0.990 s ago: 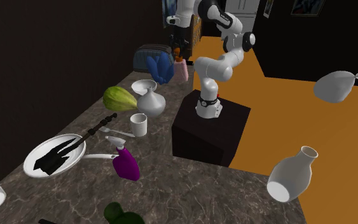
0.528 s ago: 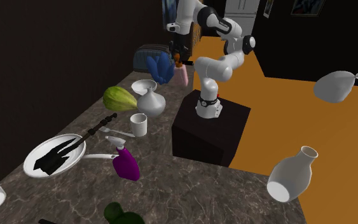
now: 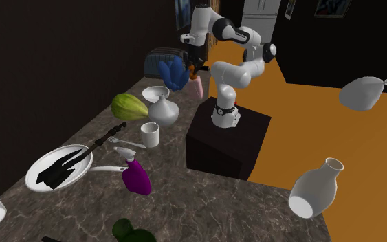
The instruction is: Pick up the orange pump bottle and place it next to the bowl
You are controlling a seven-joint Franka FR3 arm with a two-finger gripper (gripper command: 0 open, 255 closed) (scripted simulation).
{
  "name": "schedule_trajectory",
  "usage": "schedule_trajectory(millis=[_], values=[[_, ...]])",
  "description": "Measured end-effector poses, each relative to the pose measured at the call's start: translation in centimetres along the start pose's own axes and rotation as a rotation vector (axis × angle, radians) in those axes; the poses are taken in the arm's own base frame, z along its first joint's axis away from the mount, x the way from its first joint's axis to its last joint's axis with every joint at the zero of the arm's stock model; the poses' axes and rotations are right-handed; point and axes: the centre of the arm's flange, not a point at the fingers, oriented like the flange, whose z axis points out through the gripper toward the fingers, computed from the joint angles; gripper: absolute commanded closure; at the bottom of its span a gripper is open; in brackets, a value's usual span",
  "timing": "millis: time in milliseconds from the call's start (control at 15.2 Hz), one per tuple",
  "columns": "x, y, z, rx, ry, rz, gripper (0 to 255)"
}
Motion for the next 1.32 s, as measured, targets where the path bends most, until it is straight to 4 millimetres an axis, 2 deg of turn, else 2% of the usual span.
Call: schedule_trajectory(millis=[660,1056,1122,1320], values=[[-0.1,-1.0,5.0,0.000,0.000,0.000,255],[-0.3,-1.1,5.4,0.000,0.000,0.000,255],[-0.3,-1.1,5.4,0.000,0.000,0.000,0],[-0.3,-1.1,5.4,0.000,0.000,0.000,0]])
